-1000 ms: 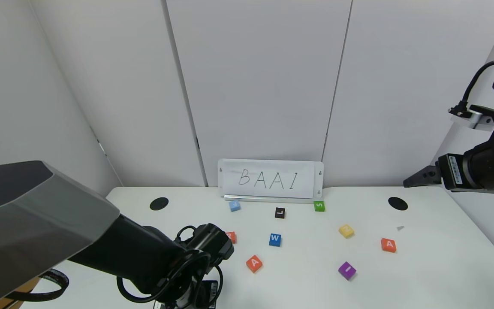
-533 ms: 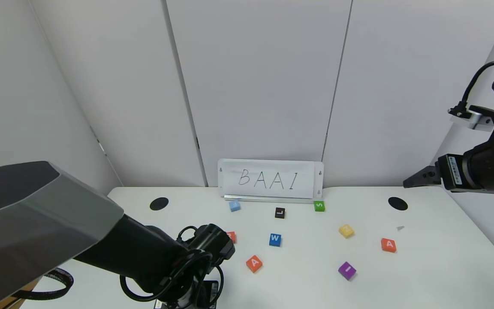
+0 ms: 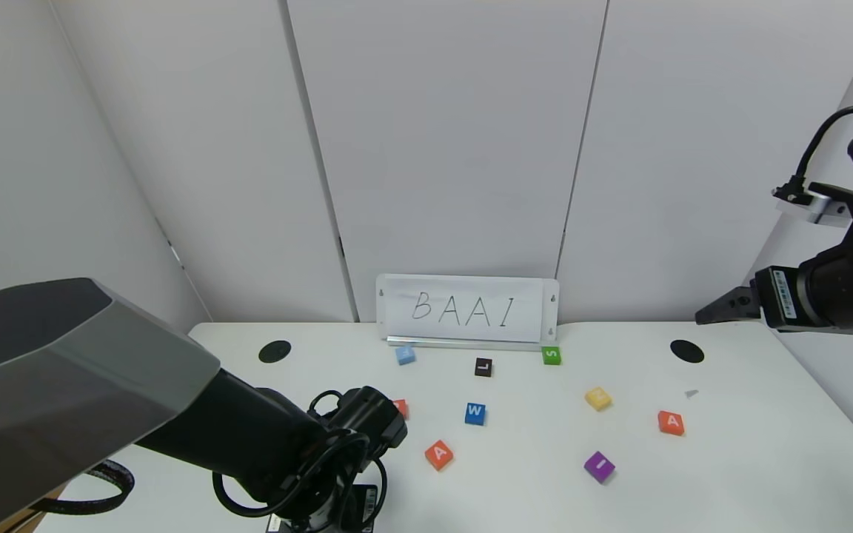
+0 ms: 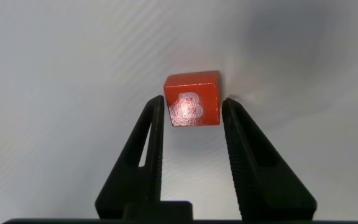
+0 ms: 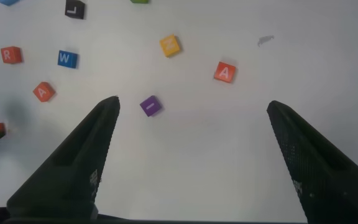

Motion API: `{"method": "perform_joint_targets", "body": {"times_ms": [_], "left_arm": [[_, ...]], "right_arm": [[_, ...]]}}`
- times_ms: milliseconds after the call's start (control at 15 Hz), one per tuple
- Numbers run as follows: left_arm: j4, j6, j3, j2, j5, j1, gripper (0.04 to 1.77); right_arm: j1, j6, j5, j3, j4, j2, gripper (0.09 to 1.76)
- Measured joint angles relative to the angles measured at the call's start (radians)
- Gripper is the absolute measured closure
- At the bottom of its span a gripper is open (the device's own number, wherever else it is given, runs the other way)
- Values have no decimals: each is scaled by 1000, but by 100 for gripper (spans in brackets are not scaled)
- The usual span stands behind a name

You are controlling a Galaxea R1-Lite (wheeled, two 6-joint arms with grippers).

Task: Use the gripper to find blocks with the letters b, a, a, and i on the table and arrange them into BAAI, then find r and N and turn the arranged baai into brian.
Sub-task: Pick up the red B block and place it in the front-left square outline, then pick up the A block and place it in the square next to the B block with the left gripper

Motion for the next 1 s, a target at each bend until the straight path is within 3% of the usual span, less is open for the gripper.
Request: {"method": "perform_joint_targets", "body": {"times_ms": [400,1000], "left_arm": [[4,0,-1,1,0,0,55],[4,-19,-18,-31,5,2,24]], "right_arm": [[0,0,0,1,0,0,14],[-1,0,0,-1,-1,0,14]]}}
